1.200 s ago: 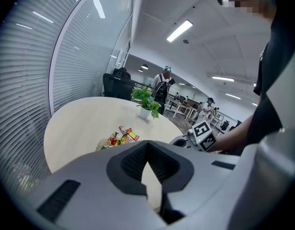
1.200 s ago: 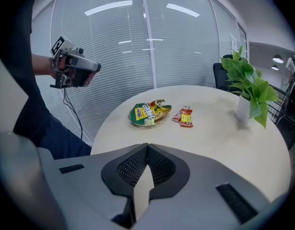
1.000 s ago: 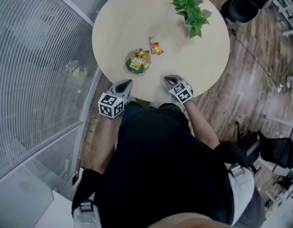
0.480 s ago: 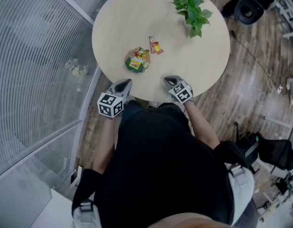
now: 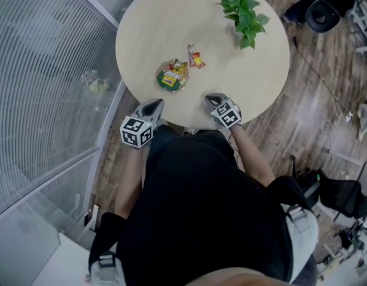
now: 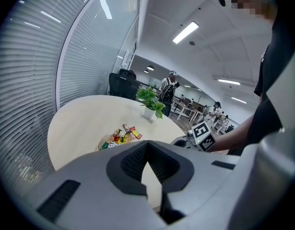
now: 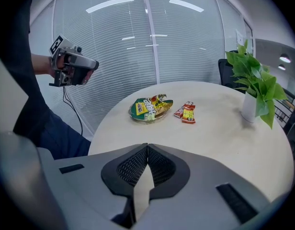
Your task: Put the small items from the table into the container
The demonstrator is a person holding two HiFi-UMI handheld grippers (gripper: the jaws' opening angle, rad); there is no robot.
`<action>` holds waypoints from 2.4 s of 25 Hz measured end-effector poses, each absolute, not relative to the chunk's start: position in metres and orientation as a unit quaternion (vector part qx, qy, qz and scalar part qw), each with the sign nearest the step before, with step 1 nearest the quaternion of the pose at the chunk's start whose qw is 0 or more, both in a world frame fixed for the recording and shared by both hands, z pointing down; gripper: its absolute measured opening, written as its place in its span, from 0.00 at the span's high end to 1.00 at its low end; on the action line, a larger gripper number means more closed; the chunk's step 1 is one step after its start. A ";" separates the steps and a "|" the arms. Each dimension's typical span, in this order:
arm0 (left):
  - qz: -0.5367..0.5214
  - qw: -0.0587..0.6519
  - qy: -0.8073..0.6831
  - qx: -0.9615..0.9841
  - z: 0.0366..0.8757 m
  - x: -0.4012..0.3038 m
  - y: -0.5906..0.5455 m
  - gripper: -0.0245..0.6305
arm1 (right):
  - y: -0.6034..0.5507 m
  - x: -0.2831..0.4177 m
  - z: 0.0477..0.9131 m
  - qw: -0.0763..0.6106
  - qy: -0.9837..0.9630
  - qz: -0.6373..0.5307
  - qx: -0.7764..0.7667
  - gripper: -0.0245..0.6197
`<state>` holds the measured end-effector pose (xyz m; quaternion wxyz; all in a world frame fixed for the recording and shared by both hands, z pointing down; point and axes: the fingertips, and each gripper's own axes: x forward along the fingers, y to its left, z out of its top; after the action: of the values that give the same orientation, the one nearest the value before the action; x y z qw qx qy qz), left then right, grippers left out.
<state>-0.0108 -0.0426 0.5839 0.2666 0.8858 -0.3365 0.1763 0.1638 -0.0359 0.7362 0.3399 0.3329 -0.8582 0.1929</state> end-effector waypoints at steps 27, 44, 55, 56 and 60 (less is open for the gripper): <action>0.179 0.342 -0.358 0.850 0.621 -0.031 -0.055 0.96 | -0.175 0.165 0.747 0.355 -0.850 0.172 0.348 0.92; 0.186 0.359 -0.349 0.846 0.630 -0.045 -0.057 0.96 | -0.227 0.163 0.772 0.395 -0.818 0.161 0.387 0.70; 0.182 0.360 -0.347 0.847 0.628 -0.052 -0.065 0.96 | -0.230 0.167 0.780 0.394 -0.810 0.186 0.393 0.82; 0.183 0.360 -0.346 0.847 0.628 -0.052 -0.065 0.96 | -0.230 0.168 0.779 0.395 -0.809 0.183 0.394 0.84; 0.183 0.356 -0.344 0.849 0.626 -0.051 -0.065 0.96 | -0.230 0.169 0.773 0.398 -0.809 0.177 0.396 0.90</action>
<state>-0.0515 -0.0652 0.6259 0.3562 0.8494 -0.3437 0.1830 0.1687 -0.2300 0.7733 0.3976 0.3960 -0.8085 0.1773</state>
